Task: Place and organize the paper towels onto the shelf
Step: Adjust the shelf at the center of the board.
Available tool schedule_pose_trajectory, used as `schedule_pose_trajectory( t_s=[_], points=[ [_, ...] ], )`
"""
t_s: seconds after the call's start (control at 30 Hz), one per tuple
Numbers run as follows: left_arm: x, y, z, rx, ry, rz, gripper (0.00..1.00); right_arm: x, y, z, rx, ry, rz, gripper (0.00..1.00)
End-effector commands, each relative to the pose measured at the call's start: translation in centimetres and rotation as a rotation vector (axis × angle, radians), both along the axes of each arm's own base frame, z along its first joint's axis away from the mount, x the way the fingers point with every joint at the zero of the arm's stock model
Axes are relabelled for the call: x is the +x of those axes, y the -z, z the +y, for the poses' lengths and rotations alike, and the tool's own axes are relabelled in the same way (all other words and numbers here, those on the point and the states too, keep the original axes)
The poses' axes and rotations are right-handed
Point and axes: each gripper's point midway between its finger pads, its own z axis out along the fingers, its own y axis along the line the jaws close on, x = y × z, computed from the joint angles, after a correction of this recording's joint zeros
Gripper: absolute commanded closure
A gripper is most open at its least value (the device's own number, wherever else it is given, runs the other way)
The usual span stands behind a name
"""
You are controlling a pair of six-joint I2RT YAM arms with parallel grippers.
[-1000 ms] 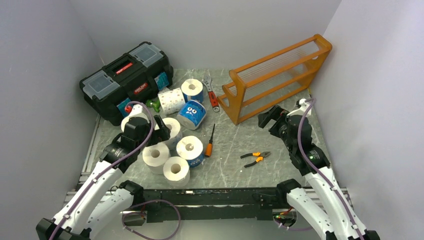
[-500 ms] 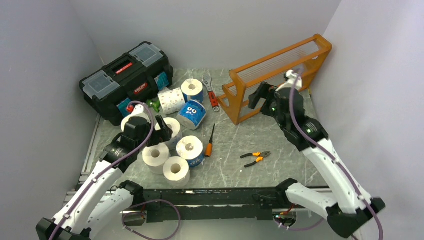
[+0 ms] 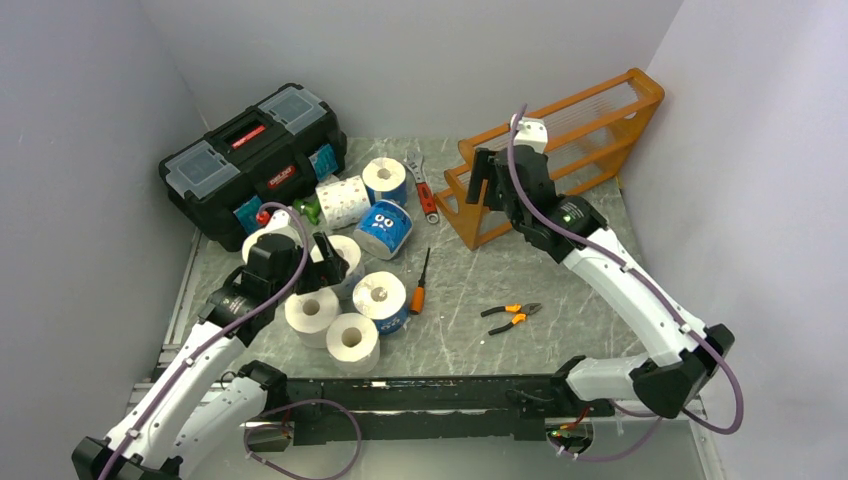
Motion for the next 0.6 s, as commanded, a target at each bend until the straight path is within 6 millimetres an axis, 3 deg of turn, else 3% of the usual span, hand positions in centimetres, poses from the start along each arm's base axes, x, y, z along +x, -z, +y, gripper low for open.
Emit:
schedule_pose_trajectory(
  t_s=[0.0, 0.2, 0.43, 0.57],
  points=[
    [0.0, -0.7, -0.3, -0.019, 0.016, -0.024, 0.01, 1.6, -1.8, 0.0, -0.053, 0.021, -0.051, 0.24],
    [-0.2, -0.4, -0.1, -0.004, 0.012, -0.021, 0.01, 2.7, -1.3, 1.0, -0.091, 0.01, -0.038, 0.33],
    [-0.3, 0.0, -0.2, -0.005, 0.018, -0.01, 0.01, 3.6, 0.0, -0.1, -0.16, 0.098, -0.035, 0.32],
    [-0.4, 0.3, -0.2, -0.007, 0.021, -0.002, 0.01, 4.1, 0.6, 0.0, -0.162, 0.112, -0.04, 0.39]
  ],
)
